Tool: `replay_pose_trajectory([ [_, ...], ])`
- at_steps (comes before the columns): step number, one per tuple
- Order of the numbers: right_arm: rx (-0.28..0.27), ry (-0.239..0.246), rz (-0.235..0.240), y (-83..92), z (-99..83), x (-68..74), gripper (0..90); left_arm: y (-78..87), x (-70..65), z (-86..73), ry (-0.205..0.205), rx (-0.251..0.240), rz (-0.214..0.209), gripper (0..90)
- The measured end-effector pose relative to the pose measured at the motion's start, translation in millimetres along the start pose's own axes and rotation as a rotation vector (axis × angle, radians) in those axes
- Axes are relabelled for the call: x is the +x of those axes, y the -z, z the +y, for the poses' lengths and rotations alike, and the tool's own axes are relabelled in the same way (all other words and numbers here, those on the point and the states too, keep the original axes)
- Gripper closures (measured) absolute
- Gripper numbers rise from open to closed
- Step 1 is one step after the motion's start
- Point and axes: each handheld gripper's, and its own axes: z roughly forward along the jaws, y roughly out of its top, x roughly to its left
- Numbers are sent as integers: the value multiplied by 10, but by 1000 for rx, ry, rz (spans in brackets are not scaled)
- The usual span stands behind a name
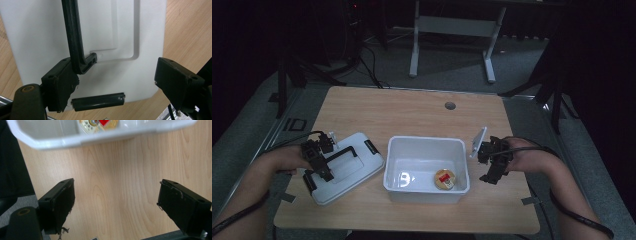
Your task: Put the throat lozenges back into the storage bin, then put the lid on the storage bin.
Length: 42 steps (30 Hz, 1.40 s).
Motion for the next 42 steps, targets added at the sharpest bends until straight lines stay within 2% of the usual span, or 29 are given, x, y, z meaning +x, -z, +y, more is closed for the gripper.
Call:
replay_pose_trajectory([
  [2, -10, -14, -8, -66, -142, -17, 136, 4, 2, 2, 0, 2, 1, 176],
  [6, 1, -34, -19, -187, -254, -13, 136, -13, 10, -2, 2, 1, 0, 175],
  [8, -9, -42, -6, -250, -301, -5, 136, -19, 14, -4, 3, 0, 0, 176],
  [13, 10, -57, -1, -380, -395, -1, 136, -28, 14, -17, 0, -4, 3, 176],
  [20, 44, -101, 34, -565, -567, -11, 139, -15, 29, -56, 7, -19, 10, 176],
  [25, 55, -126, 37, -592, -633, -30, 141, -1, 34, -82, -10, -25, 41, 176],
  [27, 50, -132, 39, -591, -643, -31, 142, 2, 43, -82, 10, -41, 51, 209],
  [29, 48, -132, 42, -595, -645, -32, 142, -2, 47, -83, 7, -39, 58, 213],
  [30, 49, -133, 46, -601, -646, -35, 142, -15, 46, -80, 0, -28, 84, 213],
  [32, 63, -135, 45, -614, -646, -38, 144, -24, 54, -78, -4, -17, 104, 259],
  [33, 62, -137, 50, -619, -648, -42, 146, -29, 62, -78, -10, -13, 122, 333],
  [35, 63, -139, 51, -623, -649, -42, 146, -46, 78, -74, -6, -6, 140, 345],
  [36, 65, -141, 53, -633, -651, -43, 146, -62, 84, -70, -11, 3, 144, 404],
  [38, 74, -142, 61, -657, -658, -40, 146, -104, 86, -65, -21, 27, 146, 430],
  [39, 79, -142, 64, -669, -661, -36, 146, -122, 92, -58, -20, 42, 144, 471],
  [42, 83, -150, 72, -701, -680, -46, 147, -150, 104, -31, -12, 43, 136, 531],
])
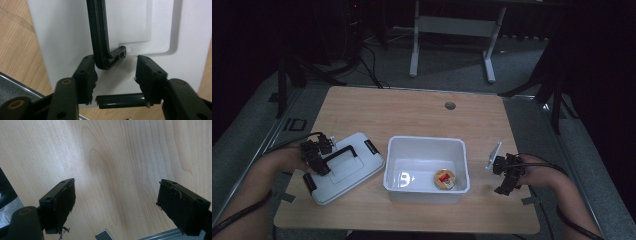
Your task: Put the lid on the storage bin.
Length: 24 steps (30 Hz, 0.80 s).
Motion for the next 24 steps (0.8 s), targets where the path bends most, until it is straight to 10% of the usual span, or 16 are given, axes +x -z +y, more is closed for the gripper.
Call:
replay_pose_trajectory([
  [13, 25, -11, 7, -60, -35, -29, 149, -65, 32, 110, 51, 21, -61, 812],
  [24, 38, -21, 22, -146, -55, -55, 149, -61, 33, 122, 78, 22, -81, 831],
])
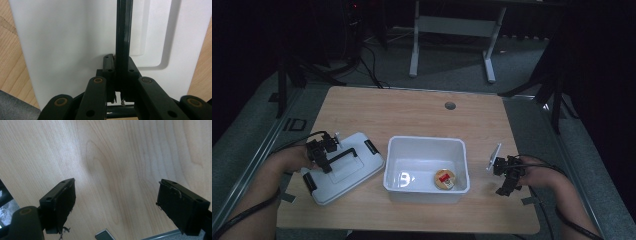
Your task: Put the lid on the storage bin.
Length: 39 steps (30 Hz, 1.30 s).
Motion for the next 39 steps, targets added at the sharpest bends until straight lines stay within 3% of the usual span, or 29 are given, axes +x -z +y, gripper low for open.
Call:
replay_pose_trajectory([
  [8, 10, -13, -5, -52, -21, -25, 149, 82, -12, -41, -8, -26, 32, 834],
  [18, 10, -11, -1, -45, 12, -39, 148, 271, -59, -122, -22, -41, 15, 834],
  [19, 10, -11, -1, -45, 12, -39, 148, 356, -74, -159, -23, -47, 14, 834],
  [21, 12, -14, 0, -47, 10, -39, 149, 404, -93, -178, -32, -39, 32, 834],
  [27, 11, -20, 1, -60, -8, -43, 149, 538, -129, -239, -35, -37, 31, 834],
  [39, 4, -17, -8, -18, -25, -64, 149, 940, -226, -330, -60, -75, 47, 834],
])
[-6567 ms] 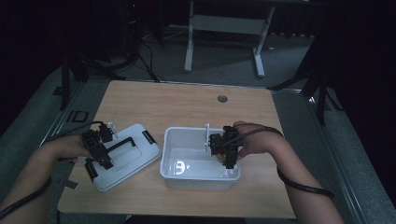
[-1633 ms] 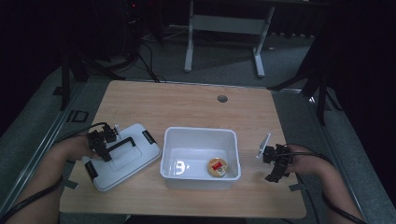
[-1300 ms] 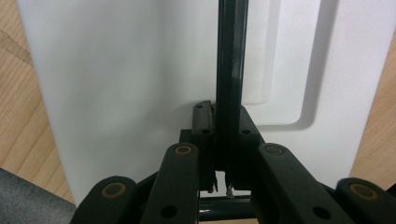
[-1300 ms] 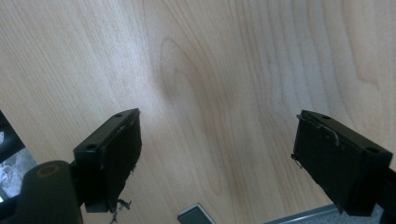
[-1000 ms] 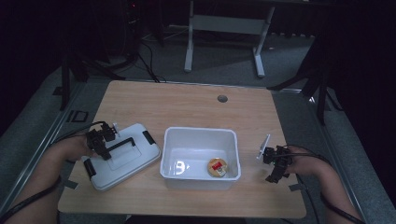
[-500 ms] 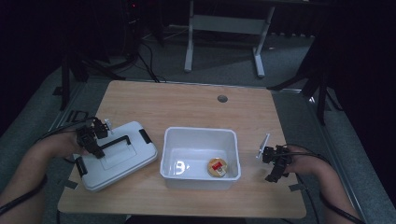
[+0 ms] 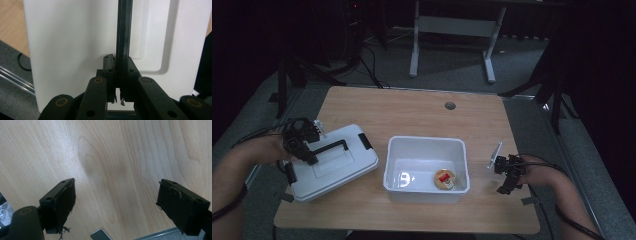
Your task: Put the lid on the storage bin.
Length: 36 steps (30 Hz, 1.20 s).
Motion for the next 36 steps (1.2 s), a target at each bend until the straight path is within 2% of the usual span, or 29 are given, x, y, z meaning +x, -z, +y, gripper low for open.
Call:
replay_pose_trajectory([
  [7, -3, 2, -5, 28, 22, 5, 149, 261, -78, -23, -29, -10, 20, 834],
  [12, -2, -1, -5, 31, 26, 6, 148, 427, -115, -15, -35, -23, 30, 834],
  [15, -3, -1, -4, 34, 29, 9, 149, 547, -157, 15, -51, -22, 40, 834],
  [19, -3, 1, -6, 42, 32, 18, 149, 689, -236, 64, -80, -47, 45, 834],
  [27, 2, -1, -6, 32, 34, 21, 149, 761, -368, 272, -138, -41, 57, 834],
  [34, -7, 10, -7, 18, 42, 40, 149, 739, -472, 517, -202, -66, 29, 834],
  [36, -4, 10, -6, 9, 45, 42, 148, 731, -514, 597, -221, -69, 35, 834],
])
